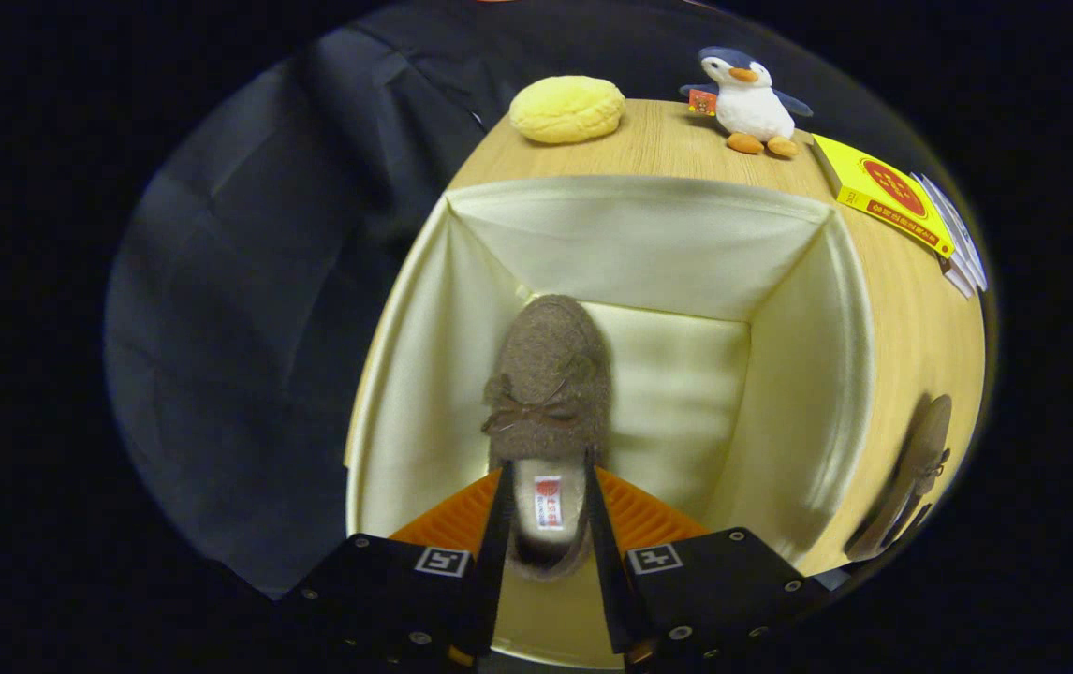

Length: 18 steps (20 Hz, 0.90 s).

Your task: Open the storage box then place both shoes into the box .Put the left shoe in first, then the right shoe, with the right side of both shoes facing outward in a uniform manner.

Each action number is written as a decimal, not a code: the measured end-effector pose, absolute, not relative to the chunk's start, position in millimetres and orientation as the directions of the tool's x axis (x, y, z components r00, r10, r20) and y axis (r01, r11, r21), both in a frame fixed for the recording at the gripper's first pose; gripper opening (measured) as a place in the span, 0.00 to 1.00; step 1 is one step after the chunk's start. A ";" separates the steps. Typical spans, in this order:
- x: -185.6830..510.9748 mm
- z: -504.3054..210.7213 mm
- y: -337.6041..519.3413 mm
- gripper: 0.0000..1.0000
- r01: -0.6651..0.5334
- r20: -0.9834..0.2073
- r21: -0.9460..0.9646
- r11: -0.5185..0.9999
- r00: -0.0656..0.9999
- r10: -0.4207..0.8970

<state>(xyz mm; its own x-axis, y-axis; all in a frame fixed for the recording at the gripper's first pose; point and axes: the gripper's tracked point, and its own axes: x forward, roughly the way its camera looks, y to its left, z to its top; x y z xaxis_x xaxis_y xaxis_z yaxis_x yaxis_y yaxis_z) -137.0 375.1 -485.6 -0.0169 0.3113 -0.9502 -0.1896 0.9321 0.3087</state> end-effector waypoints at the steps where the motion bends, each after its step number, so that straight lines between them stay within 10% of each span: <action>1: -130.3 -473.7 365.5 0.53 -0.190 -0.946 0.317 0.929 0.010 0.325; 7: -83.6 -423.9 258.8 0.71 -0.168 -0.920 0.271 0.948 0.243 0.307; 18: -130.8 -439.9 36.3 0.95 0.011 -0.945 0.121 0.993 0.306 0.112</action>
<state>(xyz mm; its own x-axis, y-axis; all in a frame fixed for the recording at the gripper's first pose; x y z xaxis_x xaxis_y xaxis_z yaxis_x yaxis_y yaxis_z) -130.8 36.3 -439.9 0.3057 0.1122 -0.9455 0.0110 0.9925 0.1214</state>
